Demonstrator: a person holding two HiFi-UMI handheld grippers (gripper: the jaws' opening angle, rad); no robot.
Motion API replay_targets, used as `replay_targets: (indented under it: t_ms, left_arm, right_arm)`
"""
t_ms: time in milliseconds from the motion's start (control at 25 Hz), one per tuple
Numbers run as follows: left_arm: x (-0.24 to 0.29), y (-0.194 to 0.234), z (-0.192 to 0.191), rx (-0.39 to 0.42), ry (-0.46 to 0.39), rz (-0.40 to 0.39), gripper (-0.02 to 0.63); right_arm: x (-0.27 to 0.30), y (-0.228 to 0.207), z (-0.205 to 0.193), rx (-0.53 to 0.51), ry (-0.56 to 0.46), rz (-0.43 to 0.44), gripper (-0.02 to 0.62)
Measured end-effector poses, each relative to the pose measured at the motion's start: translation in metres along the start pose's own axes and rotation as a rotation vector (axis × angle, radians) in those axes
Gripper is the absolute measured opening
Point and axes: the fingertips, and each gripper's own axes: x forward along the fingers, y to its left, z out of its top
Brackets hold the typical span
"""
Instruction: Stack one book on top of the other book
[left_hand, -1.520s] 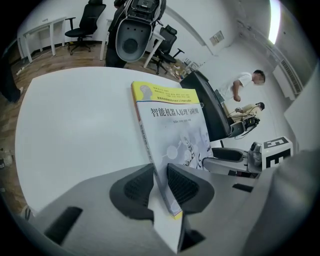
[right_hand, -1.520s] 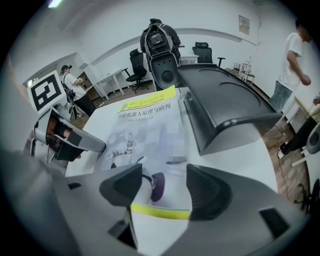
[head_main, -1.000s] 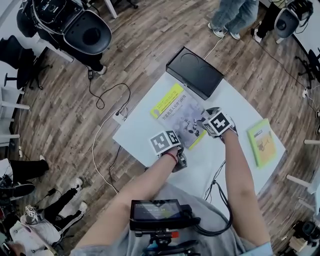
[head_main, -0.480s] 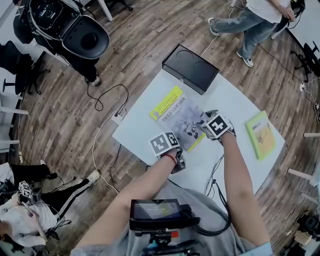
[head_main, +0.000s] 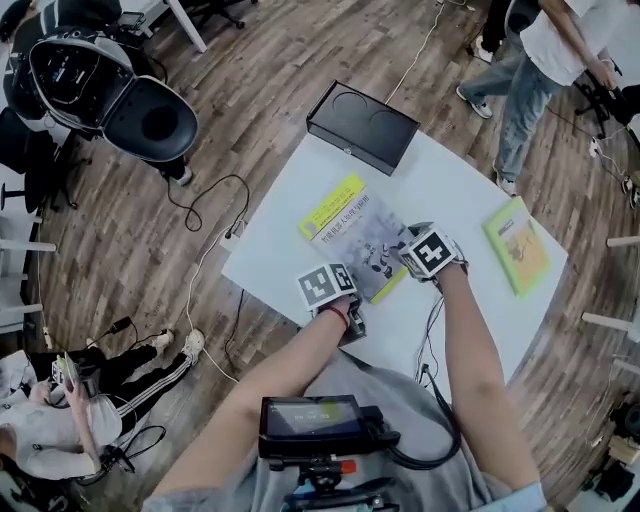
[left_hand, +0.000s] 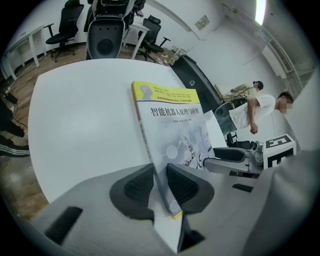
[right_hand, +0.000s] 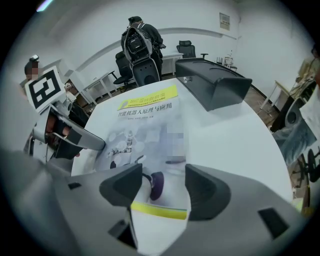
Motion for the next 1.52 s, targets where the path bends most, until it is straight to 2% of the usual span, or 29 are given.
replay_targets:
  t_ms: [240,680,1280,1520]
  left_arm:
    - [0.001,-0.001,-0.016,0.127,0.047,-0.008,0.095]
    - [0.003,-0.011,-0.028,0.422,0.128,0.013,0.095]
    - [0.01,-0.022,-0.038,0.647,0.216,0.0,0.095]
    - [0.015,-0.03,-0.041,0.771,0.277,-0.014,0.094]
  right_arm:
    - [-0.008,0.009,-0.033,0.104,-0.002,-0.026,0.262]
    - [-0.022,0.028,-0.083,0.348,-0.048,-0.081,0.262]
    - [-0.033,0.056,-0.132,0.585,-0.115,-0.115,0.261]
    - [-0.037,0.069,-0.148,0.674,-0.125,-0.147,0.261]
